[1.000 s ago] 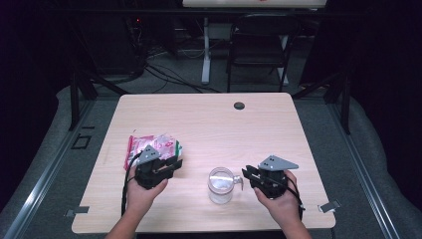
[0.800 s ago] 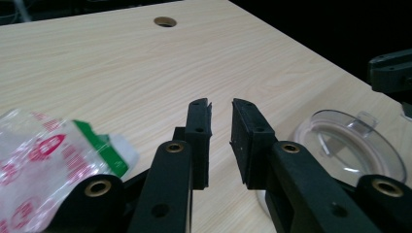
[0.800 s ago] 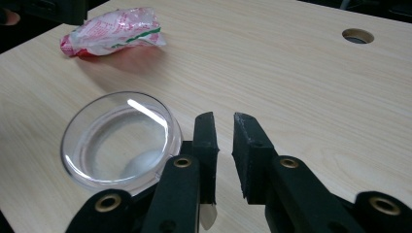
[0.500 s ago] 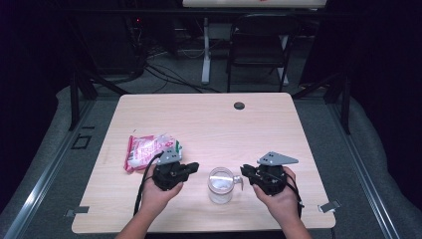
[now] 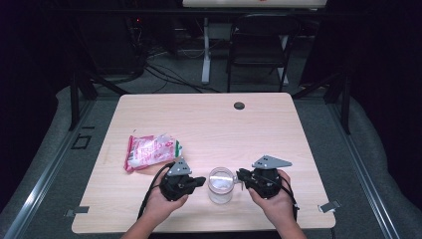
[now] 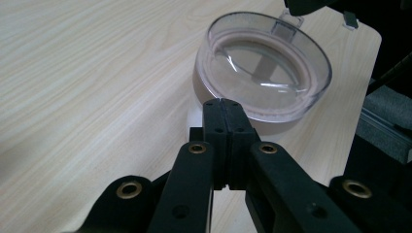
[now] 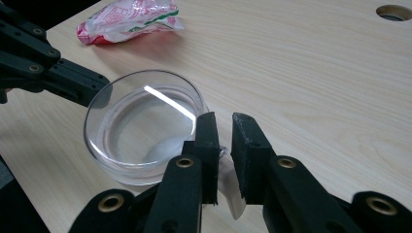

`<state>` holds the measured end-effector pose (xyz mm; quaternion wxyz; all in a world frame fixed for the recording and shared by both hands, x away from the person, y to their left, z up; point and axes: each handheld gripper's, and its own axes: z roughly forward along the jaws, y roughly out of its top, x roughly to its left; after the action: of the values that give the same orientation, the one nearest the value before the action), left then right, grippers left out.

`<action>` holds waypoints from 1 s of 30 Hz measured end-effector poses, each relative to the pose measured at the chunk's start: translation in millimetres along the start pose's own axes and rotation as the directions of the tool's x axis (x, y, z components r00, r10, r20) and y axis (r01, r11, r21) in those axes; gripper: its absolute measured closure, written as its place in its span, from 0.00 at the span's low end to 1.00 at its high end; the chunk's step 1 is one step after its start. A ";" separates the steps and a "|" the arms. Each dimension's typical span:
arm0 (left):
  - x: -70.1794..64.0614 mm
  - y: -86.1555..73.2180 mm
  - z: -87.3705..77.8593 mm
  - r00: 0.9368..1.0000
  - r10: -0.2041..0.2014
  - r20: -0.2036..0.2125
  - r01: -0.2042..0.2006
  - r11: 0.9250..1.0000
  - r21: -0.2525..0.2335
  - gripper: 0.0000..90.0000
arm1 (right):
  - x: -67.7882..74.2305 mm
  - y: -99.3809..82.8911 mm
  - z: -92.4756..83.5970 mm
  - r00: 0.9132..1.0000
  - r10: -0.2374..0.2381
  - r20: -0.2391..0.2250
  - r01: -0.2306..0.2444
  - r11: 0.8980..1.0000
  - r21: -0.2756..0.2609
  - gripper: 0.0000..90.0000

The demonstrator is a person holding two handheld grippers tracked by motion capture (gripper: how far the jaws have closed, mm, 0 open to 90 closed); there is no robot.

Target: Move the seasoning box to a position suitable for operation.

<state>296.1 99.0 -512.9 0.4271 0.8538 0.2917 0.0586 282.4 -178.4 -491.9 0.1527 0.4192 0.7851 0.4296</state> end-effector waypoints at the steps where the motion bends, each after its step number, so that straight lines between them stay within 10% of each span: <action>1: -0.2 -0.4 1.1 1.000 0.001 0.004 -0.001 1.000 0.008 1.00 | -0.2 -0.2 0.3 1.000 0.000 0.000 0.000 1.000 0.001 0.90; 30: -3.3 -2.9 3.2 1.000 0.004 0.025 -0.004 1.000 0.014 1.00 | 0.4 -1.7 1.0 1.000 0.007 -0.005 -0.007 1.000 -0.009 0.92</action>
<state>293.3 96.3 -516.6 0.4247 0.8580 0.2850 0.0467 281.8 -178.0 -493.9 0.1512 0.4200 0.7821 0.4348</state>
